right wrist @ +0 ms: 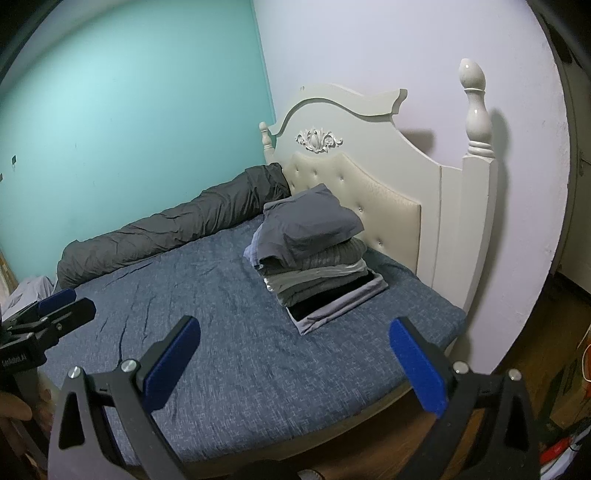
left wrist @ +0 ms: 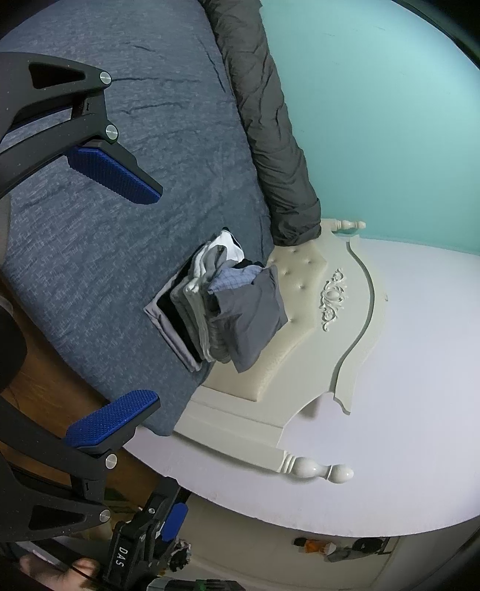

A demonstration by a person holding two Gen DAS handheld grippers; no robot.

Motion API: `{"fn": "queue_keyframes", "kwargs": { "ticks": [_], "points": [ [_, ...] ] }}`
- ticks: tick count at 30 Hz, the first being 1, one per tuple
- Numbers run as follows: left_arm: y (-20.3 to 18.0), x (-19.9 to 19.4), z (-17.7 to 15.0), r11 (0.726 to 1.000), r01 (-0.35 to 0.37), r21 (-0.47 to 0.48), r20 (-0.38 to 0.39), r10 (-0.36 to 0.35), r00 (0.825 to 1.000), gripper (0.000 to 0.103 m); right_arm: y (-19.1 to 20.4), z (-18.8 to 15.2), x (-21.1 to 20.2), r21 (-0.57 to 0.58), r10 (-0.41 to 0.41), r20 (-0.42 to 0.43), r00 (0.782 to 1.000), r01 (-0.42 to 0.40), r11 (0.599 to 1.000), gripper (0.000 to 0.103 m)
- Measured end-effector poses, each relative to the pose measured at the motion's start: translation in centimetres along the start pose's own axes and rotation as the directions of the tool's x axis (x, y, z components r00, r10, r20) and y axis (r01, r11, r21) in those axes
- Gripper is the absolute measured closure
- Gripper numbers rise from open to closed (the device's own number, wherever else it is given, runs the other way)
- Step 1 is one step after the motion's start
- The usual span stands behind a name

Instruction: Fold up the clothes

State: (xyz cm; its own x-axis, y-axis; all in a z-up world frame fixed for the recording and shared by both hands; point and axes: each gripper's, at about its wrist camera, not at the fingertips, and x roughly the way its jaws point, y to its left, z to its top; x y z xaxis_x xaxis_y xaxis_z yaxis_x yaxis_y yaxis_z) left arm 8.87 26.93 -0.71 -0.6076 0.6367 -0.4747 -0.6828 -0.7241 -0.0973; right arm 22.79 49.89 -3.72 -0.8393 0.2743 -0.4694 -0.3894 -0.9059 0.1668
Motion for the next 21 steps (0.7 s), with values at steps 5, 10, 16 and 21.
{"fn": "queue_keyframes", "kwargs": {
  "ticks": [5, 10, 16, 21],
  "points": [
    [0.1, 0.11, 0.02, 1.0, 0.002, -0.007, -0.002, -0.002, 1.0, 0.0, 0.06, -0.03, -0.07, 0.0, 0.0, 0.002, 1.0, 0.0, 1.0, 0.0],
    [0.07, 0.2, -0.09, 1.0, -0.005, -0.011, -0.003, 0.005, 1.0, 0.0, 0.02, -0.11, -0.07, 0.003, 0.0, 0.002, 1.0, 0.0, 1.0, 0.0],
    [0.18, 0.09, -0.2, 1.0, -0.016, -0.014, 0.006, 0.016, 1.0, 0.0, -0.02, -0.25, 0.05, 0.005, -0.001, -0.002, 1.0, 0.001, 1.0, 0.0],
    [0.29, 0.07, -0.22, 1.0, -0.008, -0.014, 0.013, 0.008, 1.0, 0.001, -0.14, -0.36, 0.23, 0.009, 0.002, -0.007, 1.0, -0.002, 1.0, 0.0]
  ]
}}
